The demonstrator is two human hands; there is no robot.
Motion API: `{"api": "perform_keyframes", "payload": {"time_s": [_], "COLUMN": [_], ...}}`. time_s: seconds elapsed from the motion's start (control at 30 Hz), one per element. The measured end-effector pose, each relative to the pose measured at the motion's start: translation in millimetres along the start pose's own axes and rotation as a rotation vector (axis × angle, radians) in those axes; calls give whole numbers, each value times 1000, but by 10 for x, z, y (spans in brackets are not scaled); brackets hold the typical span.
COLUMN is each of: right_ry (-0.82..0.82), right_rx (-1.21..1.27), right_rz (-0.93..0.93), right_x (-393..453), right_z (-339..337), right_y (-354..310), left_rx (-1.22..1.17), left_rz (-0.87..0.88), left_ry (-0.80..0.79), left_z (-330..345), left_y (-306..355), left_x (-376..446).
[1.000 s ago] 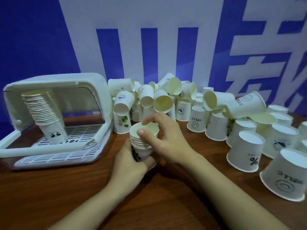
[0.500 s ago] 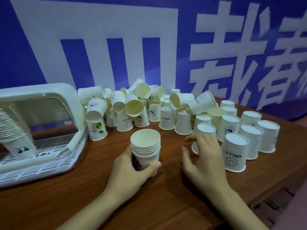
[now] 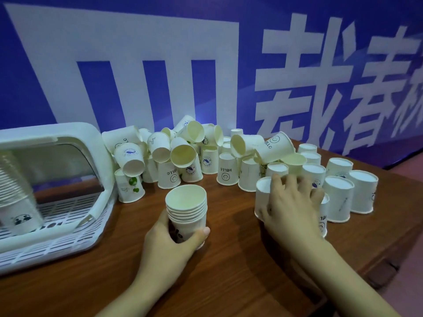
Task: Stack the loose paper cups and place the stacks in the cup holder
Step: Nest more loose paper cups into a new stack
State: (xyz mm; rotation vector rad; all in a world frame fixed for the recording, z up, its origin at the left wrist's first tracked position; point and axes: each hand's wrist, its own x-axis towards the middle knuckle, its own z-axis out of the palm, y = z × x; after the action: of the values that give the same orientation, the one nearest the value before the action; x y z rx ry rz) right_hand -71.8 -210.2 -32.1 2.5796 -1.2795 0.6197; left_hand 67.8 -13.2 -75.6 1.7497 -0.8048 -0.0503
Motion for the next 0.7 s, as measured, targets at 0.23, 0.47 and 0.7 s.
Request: {"api": "perform_keyframes", "payload": {"time_s": [0.23, 0.47, 0.7], "right_ry": [357, 117, 102], "right_rx": [574, 1177, 1344], "right_rz": [-156, -80, 45], "right_x": [-172, -444, -466], "right_z": [68, 133, -19], "right_y": [-146, -361, -305], "left_rx": [-14, -18, -19], "left_rz": [2, 21, 19], "left_ry": [3, 20, -9], "left_z": [-35, -35, -51], "left_y": [-8, 17, 41], "left_x": [-15, 1, -15]}}
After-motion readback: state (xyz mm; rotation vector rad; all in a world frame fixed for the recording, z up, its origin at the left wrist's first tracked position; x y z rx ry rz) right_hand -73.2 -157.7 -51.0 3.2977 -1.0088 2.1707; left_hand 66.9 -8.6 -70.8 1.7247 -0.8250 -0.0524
